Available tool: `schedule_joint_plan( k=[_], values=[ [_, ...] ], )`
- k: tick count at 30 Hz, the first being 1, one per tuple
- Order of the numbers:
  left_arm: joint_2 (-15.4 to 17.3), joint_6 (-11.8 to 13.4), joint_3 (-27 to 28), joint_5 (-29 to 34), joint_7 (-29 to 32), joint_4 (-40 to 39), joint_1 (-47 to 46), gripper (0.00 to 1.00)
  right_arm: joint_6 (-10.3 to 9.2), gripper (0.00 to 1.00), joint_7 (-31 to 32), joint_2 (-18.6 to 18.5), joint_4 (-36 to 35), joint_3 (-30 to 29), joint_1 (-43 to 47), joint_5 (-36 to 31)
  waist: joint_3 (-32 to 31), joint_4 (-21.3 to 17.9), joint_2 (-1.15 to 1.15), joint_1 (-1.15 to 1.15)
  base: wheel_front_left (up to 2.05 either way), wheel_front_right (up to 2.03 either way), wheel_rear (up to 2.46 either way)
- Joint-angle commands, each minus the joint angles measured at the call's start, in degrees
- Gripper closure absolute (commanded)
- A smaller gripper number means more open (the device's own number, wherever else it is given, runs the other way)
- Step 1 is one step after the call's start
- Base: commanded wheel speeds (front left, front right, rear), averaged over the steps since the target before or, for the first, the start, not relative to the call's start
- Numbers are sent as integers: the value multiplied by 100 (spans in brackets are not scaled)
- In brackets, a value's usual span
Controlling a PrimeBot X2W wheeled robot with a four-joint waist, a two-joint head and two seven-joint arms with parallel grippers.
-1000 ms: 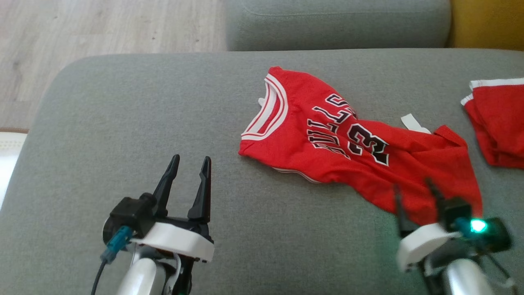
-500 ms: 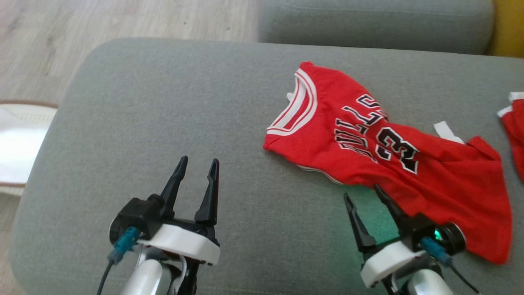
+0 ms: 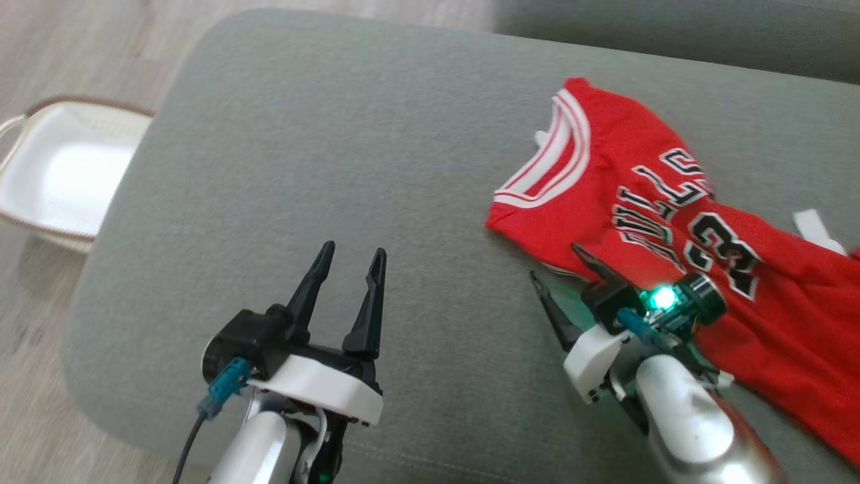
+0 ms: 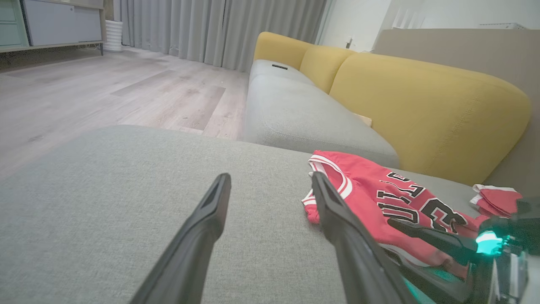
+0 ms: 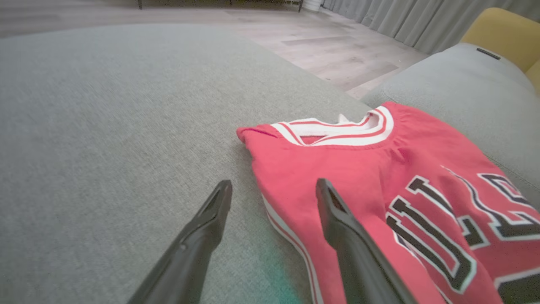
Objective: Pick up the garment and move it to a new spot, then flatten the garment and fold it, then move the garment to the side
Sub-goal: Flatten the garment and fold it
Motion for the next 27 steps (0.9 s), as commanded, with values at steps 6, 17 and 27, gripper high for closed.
schedule_joint_plan(
  k=[6, 17, 27],
  values=[
    [10, 78, 128, -53, -70, -184, -212, 0, -5, 0, -64, 9, 789, -180, -634, -624, 102, 333, 0, 0, 0, 0, 0],
    [10, 83, 176, -33, -70, -159, -157, 0, -5, 100, -502, 29, 744, 867, -740, 1015, -33, 111, 0, 0, 0, 0, 0],
    [10, 43, 218, 42, -70, -130, -122, 0, -5, 100, -278, 31, -563, 2585, -793, 4081, -180, -274, 0, 0, 0, 0, 0]
  ],
)
